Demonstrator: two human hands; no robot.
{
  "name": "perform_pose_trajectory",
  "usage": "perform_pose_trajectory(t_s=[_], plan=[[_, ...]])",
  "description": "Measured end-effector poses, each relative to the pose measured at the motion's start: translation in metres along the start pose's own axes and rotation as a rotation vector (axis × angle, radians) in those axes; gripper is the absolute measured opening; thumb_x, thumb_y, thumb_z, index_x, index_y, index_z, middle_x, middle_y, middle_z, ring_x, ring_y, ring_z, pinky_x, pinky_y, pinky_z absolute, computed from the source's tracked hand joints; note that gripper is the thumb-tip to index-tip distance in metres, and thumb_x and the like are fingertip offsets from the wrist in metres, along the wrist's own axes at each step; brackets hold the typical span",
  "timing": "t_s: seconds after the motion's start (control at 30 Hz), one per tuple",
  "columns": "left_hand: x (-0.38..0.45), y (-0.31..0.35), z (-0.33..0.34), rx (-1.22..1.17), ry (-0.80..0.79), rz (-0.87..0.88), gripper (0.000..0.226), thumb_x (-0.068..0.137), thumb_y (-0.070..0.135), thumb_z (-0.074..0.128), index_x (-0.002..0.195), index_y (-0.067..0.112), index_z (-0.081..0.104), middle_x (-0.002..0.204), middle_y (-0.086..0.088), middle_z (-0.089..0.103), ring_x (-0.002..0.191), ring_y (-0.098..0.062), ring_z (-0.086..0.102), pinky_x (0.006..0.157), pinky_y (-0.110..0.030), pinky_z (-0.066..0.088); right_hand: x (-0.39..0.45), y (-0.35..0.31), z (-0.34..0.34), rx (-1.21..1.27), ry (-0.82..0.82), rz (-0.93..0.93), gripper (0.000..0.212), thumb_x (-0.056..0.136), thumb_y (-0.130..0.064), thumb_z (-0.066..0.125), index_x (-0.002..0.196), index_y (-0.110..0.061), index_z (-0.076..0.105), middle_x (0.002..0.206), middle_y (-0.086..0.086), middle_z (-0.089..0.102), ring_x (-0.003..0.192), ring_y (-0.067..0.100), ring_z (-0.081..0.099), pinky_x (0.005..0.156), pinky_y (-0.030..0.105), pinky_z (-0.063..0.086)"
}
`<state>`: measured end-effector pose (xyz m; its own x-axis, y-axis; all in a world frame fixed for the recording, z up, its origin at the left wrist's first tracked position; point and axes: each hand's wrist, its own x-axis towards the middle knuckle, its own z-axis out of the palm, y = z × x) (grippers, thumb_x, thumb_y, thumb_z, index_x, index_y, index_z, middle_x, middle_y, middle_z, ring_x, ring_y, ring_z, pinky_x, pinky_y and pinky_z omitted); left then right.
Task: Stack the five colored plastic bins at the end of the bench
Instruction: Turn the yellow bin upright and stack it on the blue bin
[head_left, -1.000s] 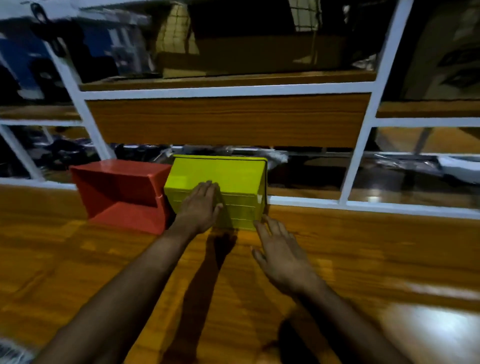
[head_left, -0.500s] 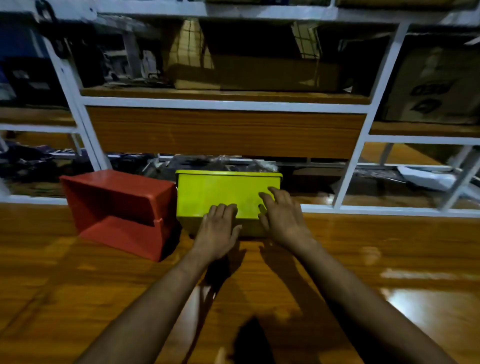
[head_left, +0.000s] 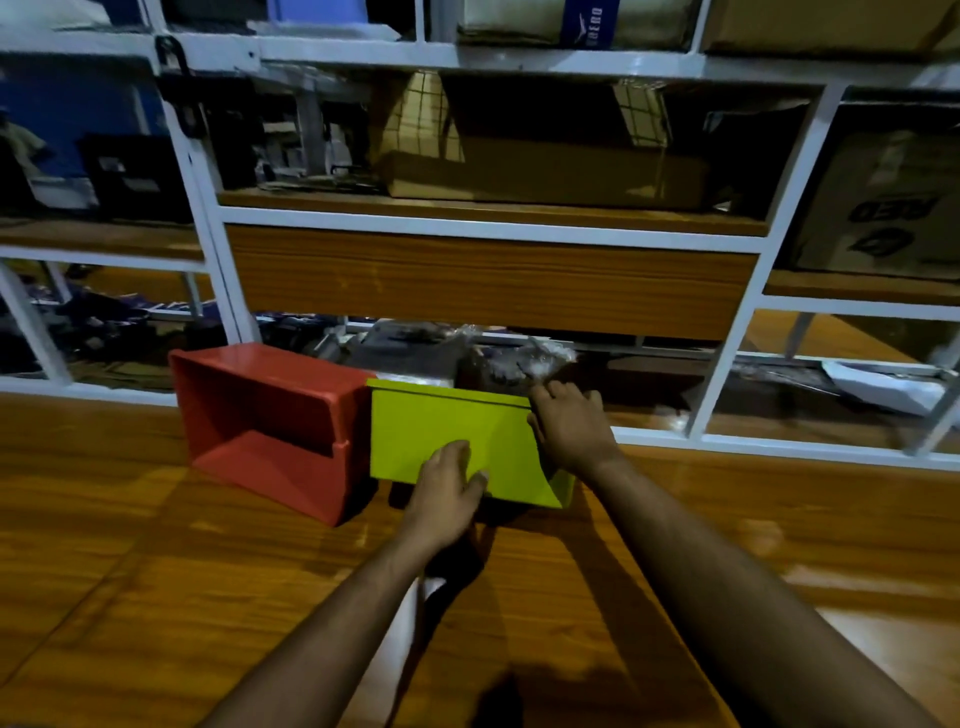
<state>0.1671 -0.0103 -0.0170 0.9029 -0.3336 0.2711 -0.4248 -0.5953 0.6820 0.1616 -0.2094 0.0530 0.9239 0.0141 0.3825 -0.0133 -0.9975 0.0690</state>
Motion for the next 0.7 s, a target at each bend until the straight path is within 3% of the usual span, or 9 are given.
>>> perform_pose_trajectory(t_s=[0.07,0.17,0.23,0.3,0.37,0.43,0.53,0.6,0.7], plan=[[-0.002,0.004,-0.004,-0.123,0.018,-0.145,0.051,0.093,0.029,0.061,0.135,0.003,0.05,0.13,-0.017,0.06,0.121,-0.032,0.055,0.095,-0.033,0.041,-0.015,-0.008,0.006,0.079,0.056,-0.036,0.023,0.092,-0.028,0.056,0.11,-0.014,0.059,0.102,0.012,0.063,0.097,0.036,0.057,0.072,0.041,0.039],[-0.006,0.002,-0.001,-0.261,-0.018,-0.354,0.047,0.093,0.036,0.059,0.129,0.007,0.057,0.12,-0.014,0.066,0.114,-0.032,0.06,0.086,-0.028,0.044,-0.043,-0.026,0.02,0.159,0.049,-0.039,0.012,0.086,-0.022,0.064,0.089,-0.012,0.058,0.083,0.012,0.061,0.083,0.037,0.059,0.058,0.04,0.041],[-0.008,-0.007,0.008,-0.349,-0.027,-0.434,0.05,0.085,0.054,0.058,0.11,0.012,0.064,0.102,-0.014,0.07,0.101,-0.035,0.065,0.086,-0.041,0.054,-0.065,-0.039,0.03,0.155,0.0,-0.009,0.011,0.08,-0.017,0.067,0.085,-0.014,0.057,0.08,0.01,0.06,0.082,0.036,0.06,0.055,0.039,0.044],[-0.003,-0.033,0.031,-0.402,-0.015,-0.494,0.067,0.067,0.074,0.053,0.092,0.013,0.065,0.087,-0.013,0.069,0.09,-0.036,0.067,0.078,-0.055,0.056,-0.085,-0.051,0.033,0.145,-0.051,0.003,0.014,0.075,-0.013,0.069,0.083,-0.015,0.058,0.08,0.008,0.061,0.083,0.034,0.062,0.053,0.037,0.047],[-0.003,-0.044,0.046,-0.417,0.014,-0.532,0.081,0.054,0.082,0.047,0.086,0.01,0.065,0.085,-0.018,0.069,0.086,-0.038,0.067,0.076,-0.052,0.056,-0.102,-0.063,0.029,0.128,-0.065,-0.005,0.017,0.074,-0.011,0.068,0.089,-0.015,0.061,0.084,0.007,0.063,0.087,0.031,0.064,0.054,0.036,0.049],[-0.015,-0.017,0.035,-0.433,0.032,-0.539,0.079,0.056,0.078,0.05,0.087,0.008,0.067,0.087,-0.018,0.071,0.087,-0.036,0.067,0.076,-0.047,0.054,-0.112,-0.074,0.021,0.143,-0.074,-0.032,0.025,0.079,-0.008,0.062,0.103,-0.012,0.061,0.098,0.009,0.064,0.098,0.031,0.062,0.065,0.038,0.051],[-0.021,0.007,0.021,-0.388,0.061,-0.537,0.042,0.079,0.044,0.065,0.099,0.007,0.064,0.093,-0.012,0.07,0.089,-0.03,0.065,0.074,-0.037,0.049,-0.118,-0.083,0.011,0.22,-0.124,-0.038,0.025,0.094,-0.025,0.048,0.114,-0.014,0.057,0.109,0.01,0.063,0.101,0.032,0.062,0.074,0.041,0.05],[-0.018,0.006,0.016,-0.363,0.04,-0.515,0.031,0.078,0.033,0.064,0.1,0.011,0.065,0.095,-0.016,0.071,0.089,-0.035,0.067,0.076,-0.041,0.053,-0.117,-0.08,0.004,0.261,-0.147,-0.011,0.031,0.097,-0.041,0.04,0.109,-0.02,0.06,0.106,0.009,0.066,0.098,0.033,0.064,0.074,0.039,0.05],[-0.015,0.003,0.006,-0.279,-0.029,-0.474,0.022,0.08,0.031,0.064,0.095,0.015,0.066,0.093,-0.018,0.072,0.083,-0.038,0.069,0.072,-0.048,0.057,-0.109,-0.052,-0.004,0.27,-0.139,0.093,0.03,0.097,-0.04,0.042,0.106,-0.021,0.063,0.109,0.009,0.066,0.101,0.032,0.064,0.075,0.037,0.05]])
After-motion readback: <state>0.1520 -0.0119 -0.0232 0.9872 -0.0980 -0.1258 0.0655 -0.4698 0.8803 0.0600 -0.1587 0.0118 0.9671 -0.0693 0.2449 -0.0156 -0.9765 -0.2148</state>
